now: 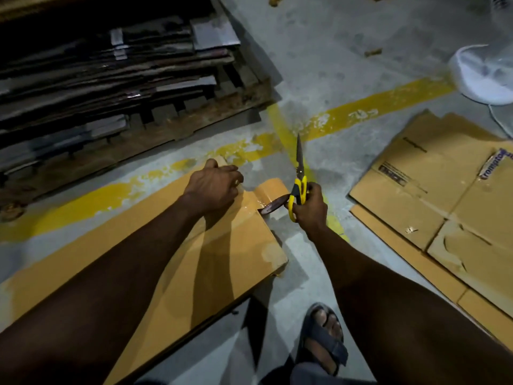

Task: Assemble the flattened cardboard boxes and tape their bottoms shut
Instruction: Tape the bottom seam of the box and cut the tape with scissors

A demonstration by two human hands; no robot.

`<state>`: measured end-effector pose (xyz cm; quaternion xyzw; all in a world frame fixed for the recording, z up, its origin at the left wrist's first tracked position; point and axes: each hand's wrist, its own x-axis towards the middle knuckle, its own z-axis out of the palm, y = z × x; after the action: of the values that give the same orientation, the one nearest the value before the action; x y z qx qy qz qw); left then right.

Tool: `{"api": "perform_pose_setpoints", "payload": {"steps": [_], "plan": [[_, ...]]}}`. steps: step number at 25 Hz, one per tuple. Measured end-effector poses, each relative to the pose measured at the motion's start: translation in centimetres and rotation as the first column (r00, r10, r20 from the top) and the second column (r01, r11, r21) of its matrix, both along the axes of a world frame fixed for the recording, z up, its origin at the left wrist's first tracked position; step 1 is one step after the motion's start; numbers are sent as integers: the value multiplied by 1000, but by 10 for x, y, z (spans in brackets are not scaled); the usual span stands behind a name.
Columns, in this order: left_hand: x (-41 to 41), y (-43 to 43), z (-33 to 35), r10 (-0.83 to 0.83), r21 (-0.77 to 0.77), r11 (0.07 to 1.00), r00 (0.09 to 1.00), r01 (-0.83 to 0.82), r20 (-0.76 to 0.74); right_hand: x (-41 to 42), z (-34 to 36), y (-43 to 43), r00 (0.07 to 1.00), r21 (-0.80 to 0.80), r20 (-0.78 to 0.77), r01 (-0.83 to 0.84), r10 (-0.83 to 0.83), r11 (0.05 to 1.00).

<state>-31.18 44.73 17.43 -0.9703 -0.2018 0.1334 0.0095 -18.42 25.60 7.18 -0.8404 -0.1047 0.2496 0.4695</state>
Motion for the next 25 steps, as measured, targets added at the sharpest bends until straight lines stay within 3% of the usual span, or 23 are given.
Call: {"api": "perform_pose_setpoints", "payload": {"steps": [7,9,12,14,18,20,21,23,25], "plan": [[-5,9,-8,14,-40,999,998,-11,63,-19,-5,34,973,93,-60,229,-224,969],[-6,10,-9,1,-33,999,997,1,74,-17,-2,40,972,72,58,223,-227,972],[-4,5,-6,24,-56,998,997,-20,71,-6,5,40,944,-93,279,210,-177,973],[-3,1,-5,55,-67,996,997,-51,49,3,7,32,919,-125,344,250,-194,960],[23,-6,2,9,14,1000,998,-10,61,10,15,31,906,-63,275,352,-323,934],[50,-10,-3,34,-178,984,995,-16,97,9,19,35,892,-9,229,403,-390,915],[62,-11,-7,118,-364,927,991,-86,66,9,20,35,888,16,210,416,-410,909],[76,-13,-13,306,-645,703,946,-299,-106,10,20,33,891,38,185,416,-415,909],[82,-15,-14,378,-706,535,879,-464,-291,11,17,29,907,34,198,371,-370,928]]}}
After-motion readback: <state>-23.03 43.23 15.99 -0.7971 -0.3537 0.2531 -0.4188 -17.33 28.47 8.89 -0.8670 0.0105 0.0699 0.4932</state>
